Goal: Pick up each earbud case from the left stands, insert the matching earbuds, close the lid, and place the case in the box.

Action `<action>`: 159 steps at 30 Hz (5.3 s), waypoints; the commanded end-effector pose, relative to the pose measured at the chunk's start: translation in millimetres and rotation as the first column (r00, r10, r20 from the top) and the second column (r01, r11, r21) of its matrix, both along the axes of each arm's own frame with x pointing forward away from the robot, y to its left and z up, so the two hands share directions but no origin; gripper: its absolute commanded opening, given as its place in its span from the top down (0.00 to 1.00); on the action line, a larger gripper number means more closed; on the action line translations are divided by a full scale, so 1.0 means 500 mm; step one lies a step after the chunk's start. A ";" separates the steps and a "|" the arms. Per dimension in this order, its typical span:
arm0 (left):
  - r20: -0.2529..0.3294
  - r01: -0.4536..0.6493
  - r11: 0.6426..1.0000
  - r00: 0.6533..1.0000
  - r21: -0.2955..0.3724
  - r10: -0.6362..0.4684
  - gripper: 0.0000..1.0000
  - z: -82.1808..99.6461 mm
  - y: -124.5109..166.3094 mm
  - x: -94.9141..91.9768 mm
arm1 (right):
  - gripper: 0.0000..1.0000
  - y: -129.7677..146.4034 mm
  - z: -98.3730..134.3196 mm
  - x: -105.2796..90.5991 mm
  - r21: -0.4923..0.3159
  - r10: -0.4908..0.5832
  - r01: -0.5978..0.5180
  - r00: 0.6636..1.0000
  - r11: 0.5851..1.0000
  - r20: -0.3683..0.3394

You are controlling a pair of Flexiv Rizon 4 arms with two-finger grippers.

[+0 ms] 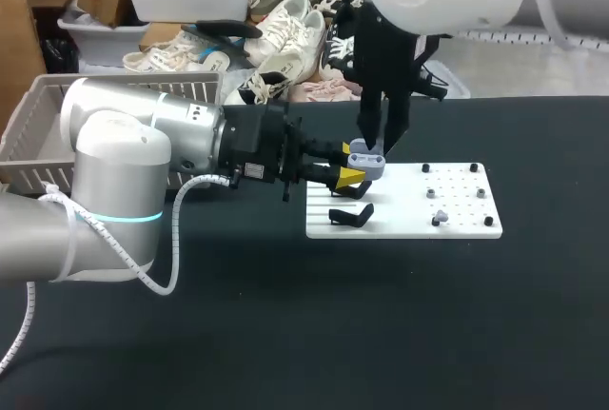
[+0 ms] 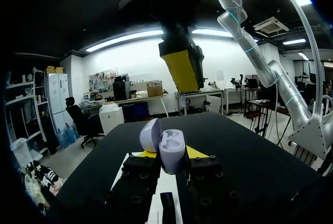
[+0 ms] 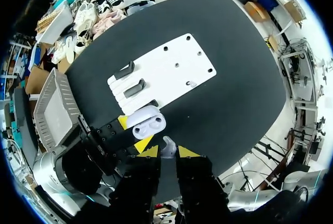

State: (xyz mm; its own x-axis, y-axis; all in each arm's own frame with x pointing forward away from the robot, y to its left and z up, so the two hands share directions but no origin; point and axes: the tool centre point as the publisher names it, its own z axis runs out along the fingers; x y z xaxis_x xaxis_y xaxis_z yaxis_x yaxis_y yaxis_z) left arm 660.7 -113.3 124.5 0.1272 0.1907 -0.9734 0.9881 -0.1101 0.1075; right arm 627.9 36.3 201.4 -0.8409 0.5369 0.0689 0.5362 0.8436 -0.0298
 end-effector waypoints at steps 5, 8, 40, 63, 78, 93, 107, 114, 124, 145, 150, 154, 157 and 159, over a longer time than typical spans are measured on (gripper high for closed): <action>0.000 0.000 1.000 1.000 0.001 0.000 1.00 0.000 0.000 0.001 | 1.00 0.016 -0.013 0.020 -0.009 0.003 -0.004 0.999 1.000 -0.034; 0.000 0.000 1.000 1.000 0.001 0.000 1.00 0.000 0.000 0.001 | 1.00 0.021 -0.014 0.027 -0.011 0.004 -0.004 0.999 1.000 -0.037; 0.000 0.000 1.000 1.000 0.001 0.000 1.00 0.000 0.000 0.001 | 1.00 0.004 -0.045 0.035 -0.010 -0.022 0.021 0.996 1.000 -0.089; 0.000 0.000 1.000 1.000 0.001 0.000 1.00 0.000 0.000 0.001 | 1.00 0.013 -0.061 0.039 -0.050 0.023 -0.027 0.996 0.998 -0.088; 0.000 0.000 1.000 1.000 0.001 0.000 1.00 0.000 0.000 0.001 | 0.61 0.009 -0.067 0.033 -0.038 0.028 -0.031 0.996 0.999 -0.087; 0.000 0.000 1.000 1.000 0.001 0.000 1.00 0.000 0.000 0.001 | 0.64 -0.096 0.011 -0.067 0.139 0.079 -0.088 0.995 0.986 0.068; 0.000 0.000 1.000 1.000 0.001 0.000 1.00 0.000 0.000 0.001 | 0.57 -0.176 -0.078 -0.087 0.070 0.212 -0.251 0.913 0.965 0.348; 0.000 0.000 1.000 1.000 0.001 0.000 1.00 0.000 0.000 0.001 | 0.57 -0.187 -0.145 -0.070 0.109 0.154 -0.196 0.937 0.974 0.314; 0.000 0.000 1.000 1.000 0.001 0.000 1.00 0.000 0.000 0.001 | 0.56 -0.198 -0.219 -0.030 0.142 0.110 -0.161 0.943 0.977 0.313; 0.000 0.000 1.000 1.000 0.001 0.000 1.00 0.000 0.000 0.001 | 0.56 -0.215 -0.301 0.053 0.106 0.211 -0.258 0.920 0.960 0.330; 0.000 0.000 1.000 1.000 0.001 0.000 1.00 0.000 0.000 0.001 | 0.57 -0.213 -0.316 0.068 0.098 0.222 -0.268 0.917 0.959 0.332; 0.000 0.000 1.000 1.000 0.001 0.000 1.00 0.000 0.000 0.001 | 0.57 -0.215 -0.328 0.071 0.095 0.225 -0.269 0.917 0.958 0.328; 0.000 0.000 1.000 1.000 0.001 0.000 1.00 0.000 0.000 0.001 | 0.57 -0.220 -0.334 0.069 0.096 0.221 -0.265 0.920 0.960 0.325; 0.000 0.000 1.000 1.000 0.001 0.000 1.00 0.000 0.000 0.001 | 0.58 -0.223 -0.337 0.069 0.098 0.218 -0.261 0.921 0.960 0.323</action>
